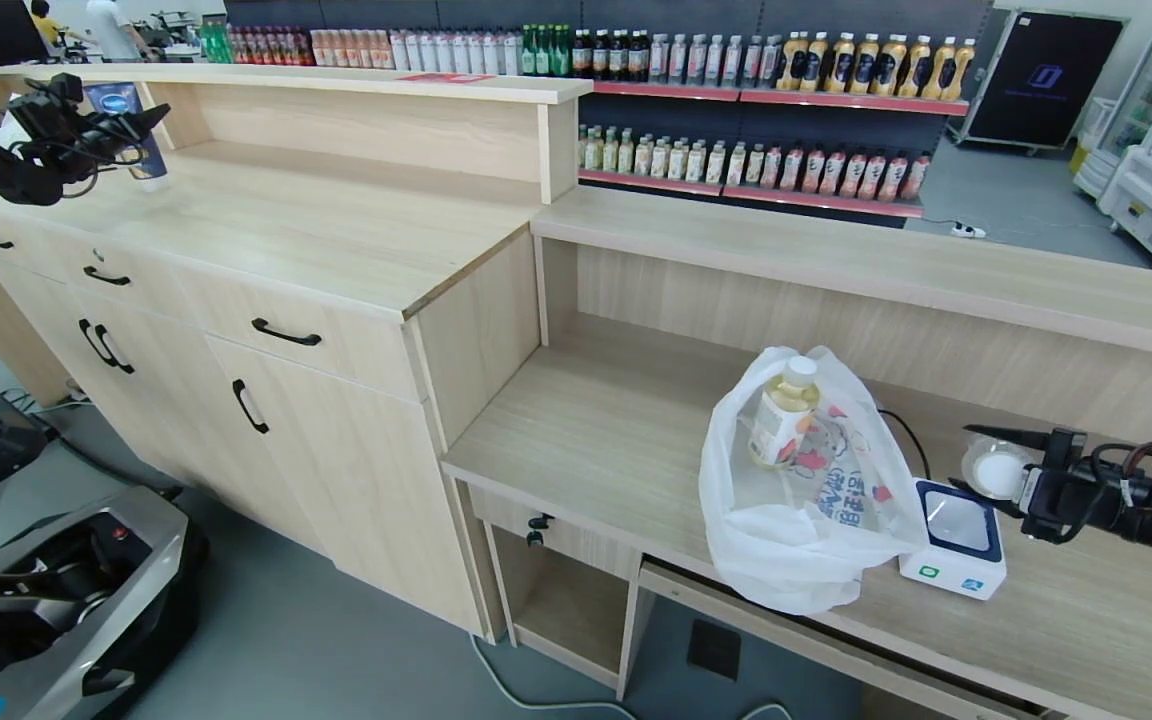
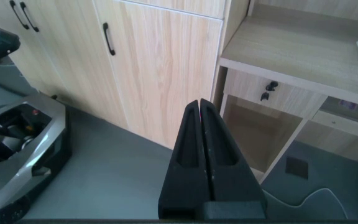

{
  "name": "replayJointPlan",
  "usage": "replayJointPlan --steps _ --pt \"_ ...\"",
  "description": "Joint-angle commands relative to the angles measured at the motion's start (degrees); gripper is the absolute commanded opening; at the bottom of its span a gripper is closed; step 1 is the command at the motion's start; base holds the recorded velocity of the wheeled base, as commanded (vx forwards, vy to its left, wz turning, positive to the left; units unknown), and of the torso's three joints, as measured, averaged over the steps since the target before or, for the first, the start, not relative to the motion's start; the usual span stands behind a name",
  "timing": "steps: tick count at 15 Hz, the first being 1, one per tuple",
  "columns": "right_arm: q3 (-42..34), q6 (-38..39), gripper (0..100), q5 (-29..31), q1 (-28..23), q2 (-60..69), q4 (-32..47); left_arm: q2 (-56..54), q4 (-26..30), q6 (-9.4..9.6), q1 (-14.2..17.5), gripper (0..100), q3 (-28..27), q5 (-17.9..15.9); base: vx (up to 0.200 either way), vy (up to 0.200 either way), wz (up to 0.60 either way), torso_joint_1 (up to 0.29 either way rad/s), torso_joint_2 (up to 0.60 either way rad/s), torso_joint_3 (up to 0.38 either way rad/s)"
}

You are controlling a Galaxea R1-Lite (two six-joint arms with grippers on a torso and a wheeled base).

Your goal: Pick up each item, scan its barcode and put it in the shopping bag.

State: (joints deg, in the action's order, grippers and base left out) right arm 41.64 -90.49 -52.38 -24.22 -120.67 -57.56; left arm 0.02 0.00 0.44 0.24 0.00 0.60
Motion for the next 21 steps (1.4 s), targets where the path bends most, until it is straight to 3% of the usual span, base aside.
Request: replayJointPlan --steps 1,9,21 --pt "0.19 -0.74 0 0.00 -0.21 -1.93 -0.09 -0.02 0.00 0.00 0.02 0 0.00 0.02 0.000 0.000 0.00 0.000 0.00 0.000" --pt "1.86 -3.02 0 -0.09 2.78 -4.22 -0.71 -0.02 0.00 0.00 0.02 0 0.00 0.02 0.000 0.000 0.00 0.000 0.00 0.000" --pt "0.28 -9.35 0 0.44 2.69 -1.76 2.90 -0.02 0.00 0.00 0.02 0 0.00 0.02 0.000 0.000 0.00 0.000 0.00 0.000"
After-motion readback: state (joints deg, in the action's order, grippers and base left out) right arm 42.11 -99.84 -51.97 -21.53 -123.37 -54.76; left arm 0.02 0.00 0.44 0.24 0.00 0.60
